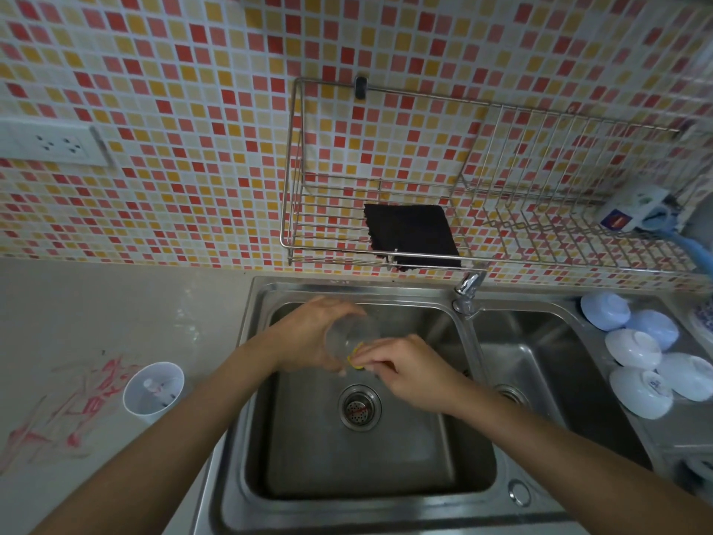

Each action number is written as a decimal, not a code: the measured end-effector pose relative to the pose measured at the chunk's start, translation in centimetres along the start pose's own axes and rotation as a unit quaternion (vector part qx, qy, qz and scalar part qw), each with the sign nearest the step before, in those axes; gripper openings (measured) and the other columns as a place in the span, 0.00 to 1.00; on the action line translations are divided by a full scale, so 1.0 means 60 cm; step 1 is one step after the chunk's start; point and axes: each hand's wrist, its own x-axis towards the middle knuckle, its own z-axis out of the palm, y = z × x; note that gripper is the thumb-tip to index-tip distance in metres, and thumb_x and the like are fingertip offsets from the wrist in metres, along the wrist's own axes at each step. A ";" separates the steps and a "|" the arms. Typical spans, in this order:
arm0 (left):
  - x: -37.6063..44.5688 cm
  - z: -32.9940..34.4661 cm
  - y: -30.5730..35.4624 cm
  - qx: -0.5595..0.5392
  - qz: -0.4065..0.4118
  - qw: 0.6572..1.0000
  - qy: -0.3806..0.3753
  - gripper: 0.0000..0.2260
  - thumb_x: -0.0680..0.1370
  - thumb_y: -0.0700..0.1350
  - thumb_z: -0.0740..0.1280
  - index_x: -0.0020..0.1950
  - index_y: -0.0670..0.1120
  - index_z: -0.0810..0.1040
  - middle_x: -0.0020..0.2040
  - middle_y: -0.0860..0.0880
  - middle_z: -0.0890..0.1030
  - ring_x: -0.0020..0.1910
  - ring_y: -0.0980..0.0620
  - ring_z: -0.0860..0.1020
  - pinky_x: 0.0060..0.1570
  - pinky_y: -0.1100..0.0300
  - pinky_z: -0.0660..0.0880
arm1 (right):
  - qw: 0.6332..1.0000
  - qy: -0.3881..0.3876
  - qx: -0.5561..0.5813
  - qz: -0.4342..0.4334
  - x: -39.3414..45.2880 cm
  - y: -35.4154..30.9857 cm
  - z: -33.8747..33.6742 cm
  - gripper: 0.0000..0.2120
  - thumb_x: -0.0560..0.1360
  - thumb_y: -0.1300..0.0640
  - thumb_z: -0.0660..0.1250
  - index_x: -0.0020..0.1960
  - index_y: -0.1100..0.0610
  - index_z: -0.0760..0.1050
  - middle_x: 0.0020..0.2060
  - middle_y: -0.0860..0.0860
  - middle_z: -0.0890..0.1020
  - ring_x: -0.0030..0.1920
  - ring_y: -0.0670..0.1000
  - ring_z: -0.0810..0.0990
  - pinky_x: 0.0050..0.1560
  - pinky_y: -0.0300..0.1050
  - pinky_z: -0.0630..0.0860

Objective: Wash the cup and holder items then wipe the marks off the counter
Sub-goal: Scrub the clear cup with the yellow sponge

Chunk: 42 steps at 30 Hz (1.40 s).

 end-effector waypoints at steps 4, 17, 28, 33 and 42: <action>-0.003 0.009 0.004 -0.016 -0.009 1.000 0.002 0.40 0.63 0.55 0.80 0.72 0.53 0.68 0.69 0.58 0.71 0.65 0.62 0.65 0.59 0.74 0.55 | 0.991 -0.024 -0.104 -0.075 0.006 0.006 -0.032 0.17 0.67 0.69 0.71 0.53 0.53 0.83 0.52 0.46 0.84 0.58 0.46 0.80 0.52 0.51 0.76; -0.002 0.011 0.004 -0.030 -0.012 0.999 0.004 0.40 0.64 0.55 0.80 0.73 0.52 0.67 0.70 0.56 0.71 0.67 0.57 0.67 0.62 0.68 0.58 | 0.996 0.005 -0.078 -0.053 0.004 0.006 -0.038 0.19 0.68 0.69 0.70 0.54 0.53 0.83 0.54 0.46 0.84 0.60 0.46 0.79 0.56 0.46 0.71; -0.012 -0.004 0.005 -0.054 0.004 0.998 0.027 0.40 0.63 0.54 0.80 0.72 0.53 0.68 0.68 0.57 0.72 0.66 0.59 0.67 0.66 0.64 0.61 | 0.995 0.064 0.071 -0.006 -0.020 -0.012 -0.014 0.15 0.75 0.67 0.66 0.57 0.55 0.82 0.55 0.46 0.84 0.60 0.41 0.79 0.63 0.40 0.73; -0.005 -0.008 0.002 -0.046 -0.006 0.998 0.032 0.40 0.63 0.57 0.79 0.72 0.55 0.67 0.68 0.57 0.72 0.67 0.57 0.68 0.67 0.58 0.67 | 0.984 0.095 -0.131 -0.068 -0.013 0.012 -0.034 0.18 0.68 0.68 0.69 0.54 0.53 0.82 0.54 0.45 0.84 0.61 0.47 0.79 0.53 0.42 0.66; -0.015 -0.004 -0.002 -0.091 -0.032 0.995 0.018 0.40 0.63 0.57 0.80 0.72 0.55 0.67 0.69 0.58 0.71 0.67 0.57 0.68 0.69 0.54 0.67 | 0.987 0.106 -0.106 -0.062 -0.029 0.004 -0.016 0.13 0.72 0.61 0.71 0.56 0.53 0.82 0.55 0.46 0.83 0.60 0.47 0.79 0.54 0.45 0.76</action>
